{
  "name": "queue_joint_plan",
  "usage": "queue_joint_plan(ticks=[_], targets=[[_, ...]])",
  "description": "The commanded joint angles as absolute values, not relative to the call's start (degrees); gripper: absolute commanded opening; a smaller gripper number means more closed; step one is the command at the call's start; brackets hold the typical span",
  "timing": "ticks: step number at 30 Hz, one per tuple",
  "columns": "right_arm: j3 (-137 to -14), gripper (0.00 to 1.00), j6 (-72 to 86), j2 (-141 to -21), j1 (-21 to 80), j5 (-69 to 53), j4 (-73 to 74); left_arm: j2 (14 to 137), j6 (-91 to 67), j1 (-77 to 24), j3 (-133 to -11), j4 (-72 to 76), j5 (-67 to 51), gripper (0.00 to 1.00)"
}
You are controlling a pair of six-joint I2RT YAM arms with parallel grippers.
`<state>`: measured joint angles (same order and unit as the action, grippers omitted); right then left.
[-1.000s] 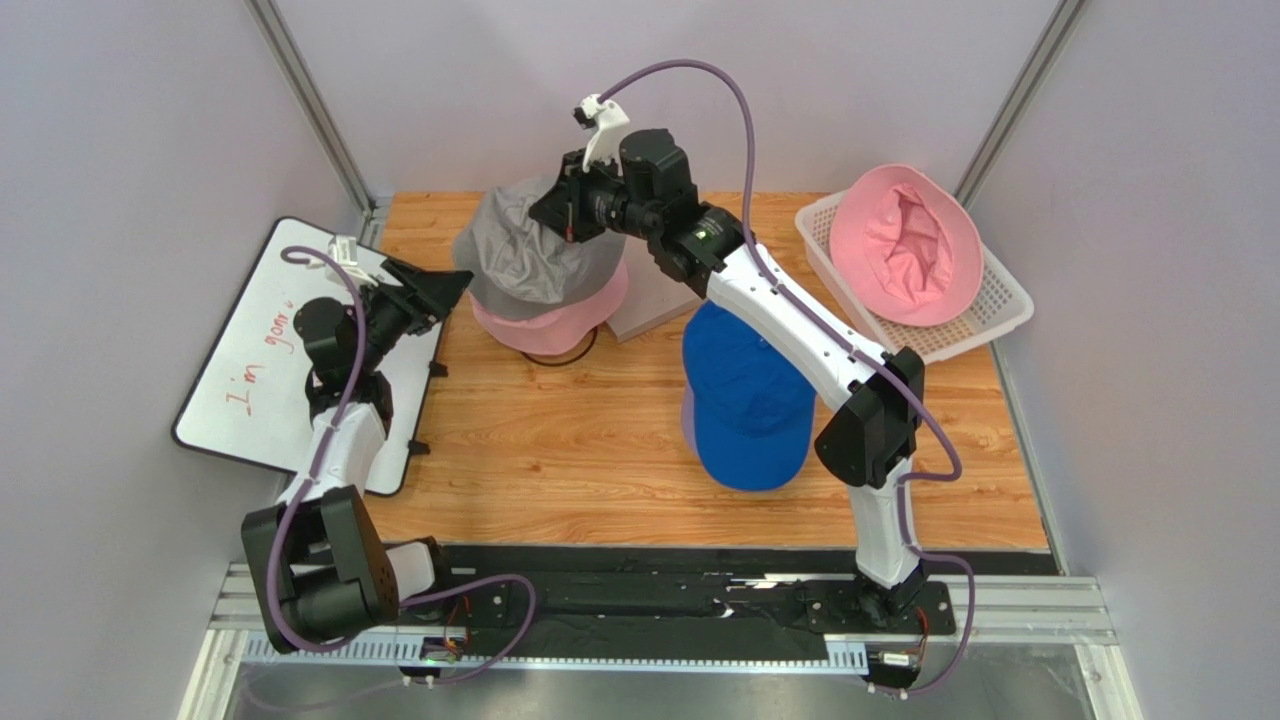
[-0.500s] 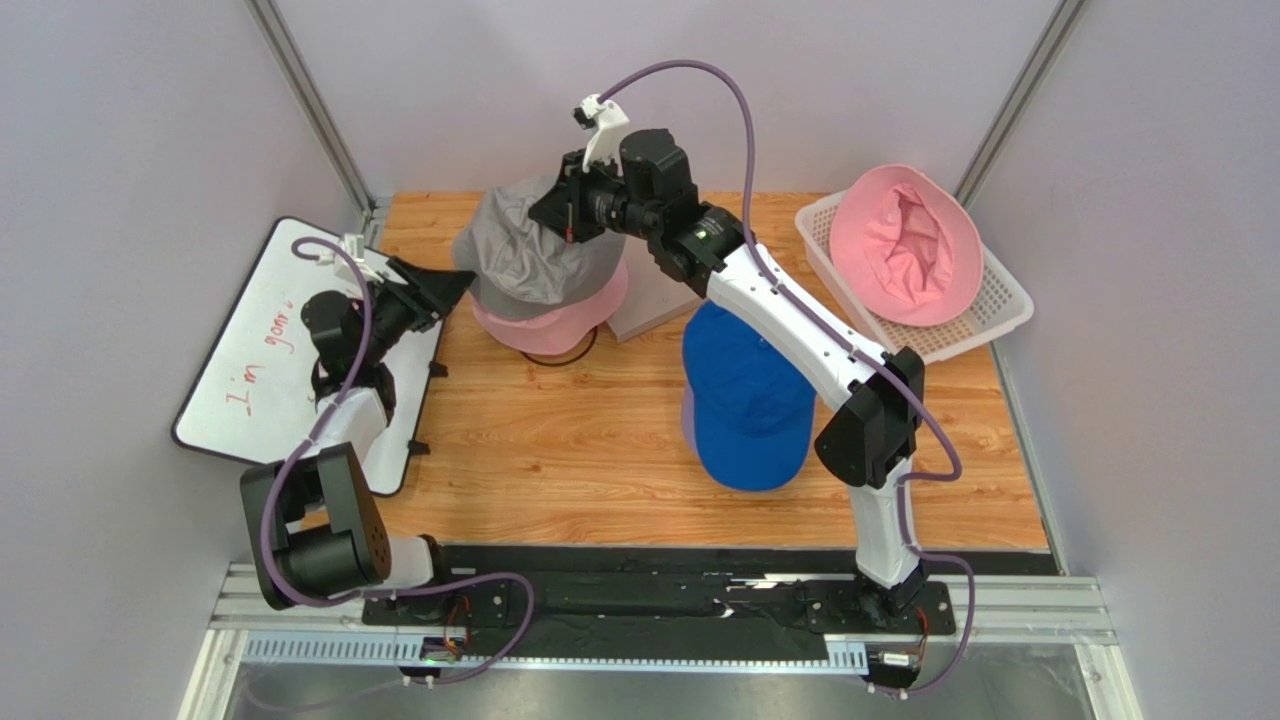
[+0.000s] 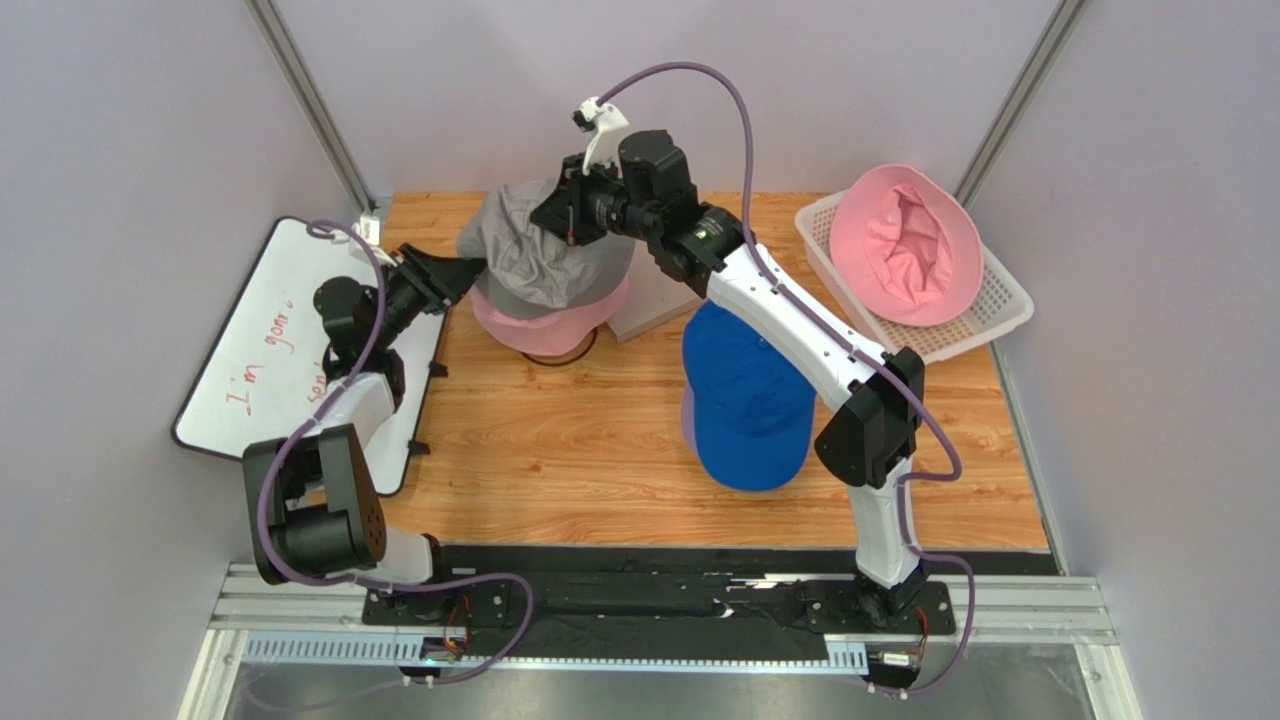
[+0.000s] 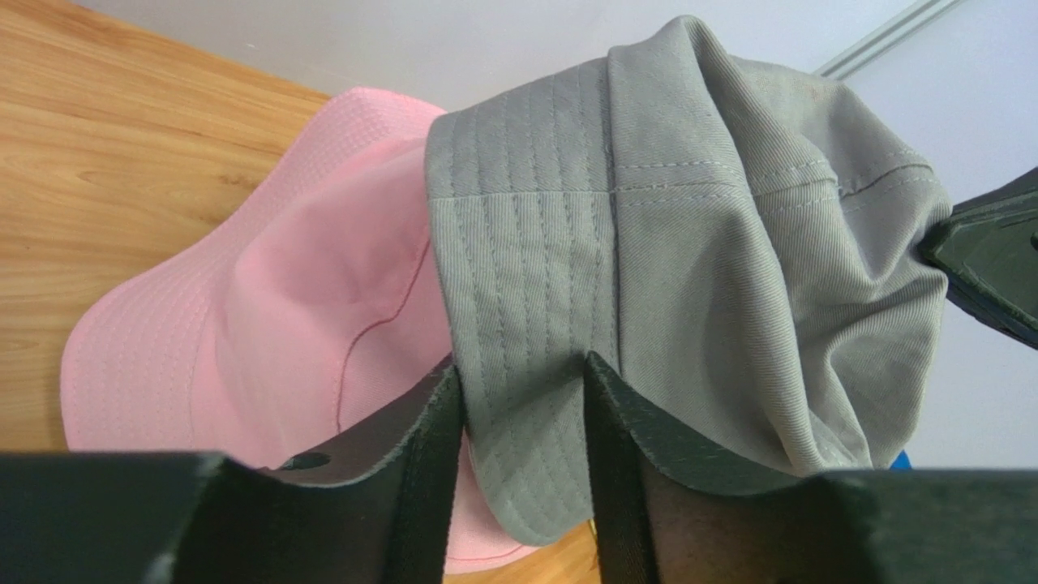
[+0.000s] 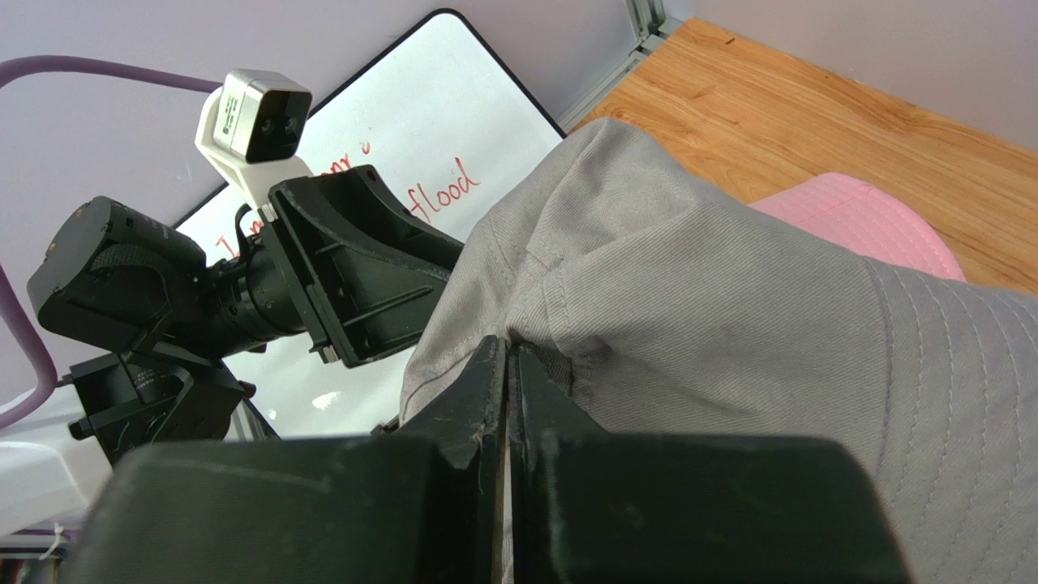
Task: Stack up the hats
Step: Stack the hat on the hat.
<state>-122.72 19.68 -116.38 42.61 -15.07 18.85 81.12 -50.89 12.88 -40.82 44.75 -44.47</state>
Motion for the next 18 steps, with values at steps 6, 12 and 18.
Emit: queue_joint_plan(ticks=[6, 12, 18], targets=[[-123.05, 0.0, 19.43, -114.26, 42.89, -15.03, 18.98, 78.4, -48.78, 12.92, -41.66, 45.45, -41.31, 0.0], [-122.61, 0.0, 18.81, -113.38, 42.89, -13.36, 19.69, 74.19, -47.82, 13.97, -40.52, 39.57, -38.76, 0.0], [-121.38, 0.0, 18.98, -112.24, 42.8, -12.83, 19.43, 68.65, -46.24, 14.68, -40.43, 27.82, -34.29, 0.0]])
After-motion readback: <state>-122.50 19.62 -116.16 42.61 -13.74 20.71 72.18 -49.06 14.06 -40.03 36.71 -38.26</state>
